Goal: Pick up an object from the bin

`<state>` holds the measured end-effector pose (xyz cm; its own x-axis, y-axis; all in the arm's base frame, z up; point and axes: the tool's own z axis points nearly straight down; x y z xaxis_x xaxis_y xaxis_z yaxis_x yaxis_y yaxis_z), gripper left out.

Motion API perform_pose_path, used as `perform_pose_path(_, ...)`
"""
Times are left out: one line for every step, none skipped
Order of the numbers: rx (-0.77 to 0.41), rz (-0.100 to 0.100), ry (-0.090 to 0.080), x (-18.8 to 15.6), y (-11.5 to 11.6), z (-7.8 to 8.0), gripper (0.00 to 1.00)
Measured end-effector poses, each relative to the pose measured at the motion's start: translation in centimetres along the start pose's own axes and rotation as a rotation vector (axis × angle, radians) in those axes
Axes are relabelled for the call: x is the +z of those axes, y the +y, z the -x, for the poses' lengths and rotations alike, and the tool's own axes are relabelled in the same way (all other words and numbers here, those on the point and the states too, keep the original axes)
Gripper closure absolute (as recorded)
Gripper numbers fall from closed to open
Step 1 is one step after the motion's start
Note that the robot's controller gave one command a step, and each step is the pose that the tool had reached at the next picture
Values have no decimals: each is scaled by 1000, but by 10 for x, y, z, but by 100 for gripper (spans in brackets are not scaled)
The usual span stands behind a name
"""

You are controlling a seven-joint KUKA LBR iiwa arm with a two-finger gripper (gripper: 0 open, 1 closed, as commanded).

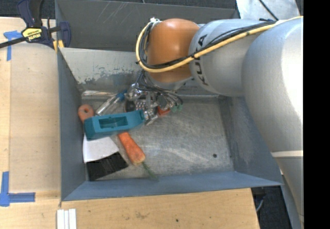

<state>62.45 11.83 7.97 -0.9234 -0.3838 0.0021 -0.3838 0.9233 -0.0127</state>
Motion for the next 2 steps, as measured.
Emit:
perform_pose_path(0,0,0,0,0,0,100)
perform_pose_path(-306,10,-11,-157,-2,2,100)
